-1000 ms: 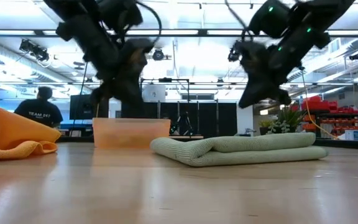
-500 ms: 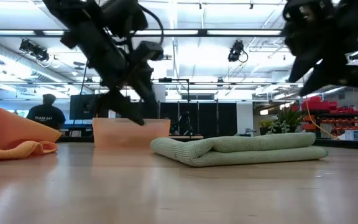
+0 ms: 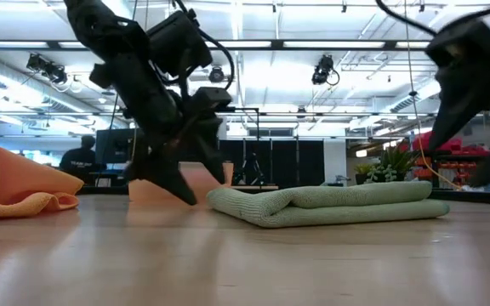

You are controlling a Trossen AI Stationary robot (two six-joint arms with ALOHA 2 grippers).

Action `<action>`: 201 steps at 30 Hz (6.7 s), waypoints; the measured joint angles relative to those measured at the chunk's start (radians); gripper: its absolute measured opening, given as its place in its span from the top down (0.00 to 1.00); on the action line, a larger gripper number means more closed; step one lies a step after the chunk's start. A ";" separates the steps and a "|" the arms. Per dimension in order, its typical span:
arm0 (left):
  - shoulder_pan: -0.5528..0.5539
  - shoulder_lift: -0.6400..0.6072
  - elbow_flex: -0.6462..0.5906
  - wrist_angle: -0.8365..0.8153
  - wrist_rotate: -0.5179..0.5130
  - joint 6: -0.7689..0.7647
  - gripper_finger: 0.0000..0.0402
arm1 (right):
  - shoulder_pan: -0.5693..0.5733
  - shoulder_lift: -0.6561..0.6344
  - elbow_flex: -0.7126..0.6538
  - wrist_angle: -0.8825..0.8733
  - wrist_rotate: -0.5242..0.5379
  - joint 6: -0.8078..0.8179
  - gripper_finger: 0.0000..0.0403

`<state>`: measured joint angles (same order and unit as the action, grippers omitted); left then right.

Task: Fold microfiber towels
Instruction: Put the green microfiber cloth into the orange bin

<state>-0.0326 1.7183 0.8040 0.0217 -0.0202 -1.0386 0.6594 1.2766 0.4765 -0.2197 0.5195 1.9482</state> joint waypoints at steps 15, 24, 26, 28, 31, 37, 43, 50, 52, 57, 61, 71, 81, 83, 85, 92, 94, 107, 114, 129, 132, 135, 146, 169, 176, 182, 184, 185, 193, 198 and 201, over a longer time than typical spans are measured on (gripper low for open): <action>0.004 0.045 0.001 0.044 -0.076 0.002 0.29 | -0.004 0.111 -0.090 0.242 0.047 0.047 0.28; -0.016 0.073 0.001 0.118 -0.068 -0.003 0.29 | -0.020 0.181 -0.087 0.316 0.087 0.069 0.28; -0.018 0.073 0.001 0.121 -0.064 -0.007 0.29 | -0.030 0.181 -0.088 0.331 0.085 0.068 0.28; -0.021 0.073 0.001 0.123 -0.063 -0.023 0.30 | -0.043 0.193 -0.088 0.359 0.084 0.053 0.29; -0.027 0.074 0.001 0.126 -0.064 -0.028 0.32 | -0.061 0.221 -0.088 0.391 0.076 0.045 0.32; -0.040 0.075 0.001 0.129 -0.058 -0.040 0.38 | -0.084 0.266 -0.084 0.447 0.062 0.014 0.44; -0.050 0.077 0.000 0.125 -0.045 -0.053 0.55 | -0.113 0.267 -0.082 0.444 0.033 -0.027 0.62; -0.053 0.081 -0.003 0.137 -0.017 -0.060 0.87 | -0.132 0.268 -0.082 0.444 0.047 -0.119 0.90; -0.054 0.081 -0.003 0.145 -0.017 -0.071 0.95 | -0.135 0.267 -0.082 0.444 0.050 -0.132 0.95; -0.052 0.070 -0.004 0.184 -0.031 -0.087 0.95 | -0.158 0.217 -0.069 0.410 0.057 -0.242 0.97; -0.045 0.002 -0.001 0.202 -0.045 -0.081 0.97 | -0.219 0.116 -0.040 0.387 0.033 -0.367 0.98; 0.005 -0.303 0.001 0.136 -0.219 -0.001 0.97 | -0.575 -0.087 0.227 0.107 -0.143 -0.891 0.98; 0.077 -0.501 0.002 -0.275 -0.404 -0.042 0.97 | -0.998 0.231 0.687 0.056 -0.570 -1.321 0.98; 0.081 -0.505 0.001 -0.336 -0.434 -0.059 0.97 | -1.034 0.339 0.796 0.048 -0.629 -1.369 0.98; 0.090 -0.504 0.002 -0.400 -0.473 -0.079 0.97 | -1.058 0.451 0.909 0.024 -0.675 -1.410 0.98; 0.203 -0.502 -0.001 -0.540 -0.530 -0.049 0.97 | -1.113 0.775 1.245 -0.139 -0.727 -1.518 0.98; 0.237 -0.502 -0.014 -0.544 -0.523 -0.022 0.97 | -1.129 0.840 1.317 -0.179 -0.730 -1.531 0.98; 0.352 -0.501 -0.093 -0.480 -0.417 0.062 0.96 | -1.197 0.976 1.475 -0.247 -0.740 -1.645 0.98; 0.361 -0.465 -0.093 -0.466 -0.409 0.000 0.97 | -1.201 0.998 1.469 -0.239 -0.741 -1.721 0.97; 0.333 -0.363 -0.093 -0.466 -0.373 -0.226 0.95 | -1.242 0.998 1.472 -0.220 -0.750 -1.874 0.72; 0.334 -0.363 -0.093 -0.472 -0.374 -0.234 0.97 | -1.259 0.998 1.481 -0.189 -0.779 -1.874 0.64; 0.335 -0.363 -0.093 -0.470 -0.374 -0.236 0.97 | -1.284 0.998 1.482 -0.181 -0.795 -1.869 0.56; 0.362 -0.389 0.006 -0.641 -0.358 -0.075 0.63 | -1.334 0.931 1.481 -0.439 -0.919 -1.943 0.47; 0.832 -0.050 0.139 -0.205 0.166 0.672 0.95 | -1.271 0.827 1.356 -0.498 -0.942 -1.830 0.97; 0.836 -0.009 0.140 -0.312 0.052 0.684 0.97 | -1.232 0.824 1.348 -0.498 -0.944 -1.798 0.98; 0.834 -0.051 0.139 -0.298 0.043 0.684 0.99 | -1.226 0.824 1.348 -0.496 -0.943 -1.793 0.98; 0.833 -0.091 0.138 -0.281 0.043 0.684 0.98 | -1.231 0.824 1.348 -0.496 -0.943 -1.794 0.98; 0.833 -0.112 0.138 -0.256 0.043 0.684 0.98 | -1.234 0.824 1.348 -0.496 -0.943 -1.794 0.98; 0.807 -0.115 0.140 -0.101 0.176 0.676 0.98 | -1.255 0.818 1.348 -0.488 -0.957 -1.794 0.98; 0.781 0.004 0.146 0.003 0.175 0.626 0.99 | -1.257 0.786 1.348 -0.483 -0.974 -1.796 0.98; 0.775 0.073 0.182 0.004 0.165 0.623 0.98 | -1.262 0.755 1.348 -0.489 -0.969 -1.795 0.98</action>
<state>0.7422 1.7916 0.9857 0.0260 0.1452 -0.4155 -0.6021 2.0314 1.8244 -0.7083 -0.4496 0.1531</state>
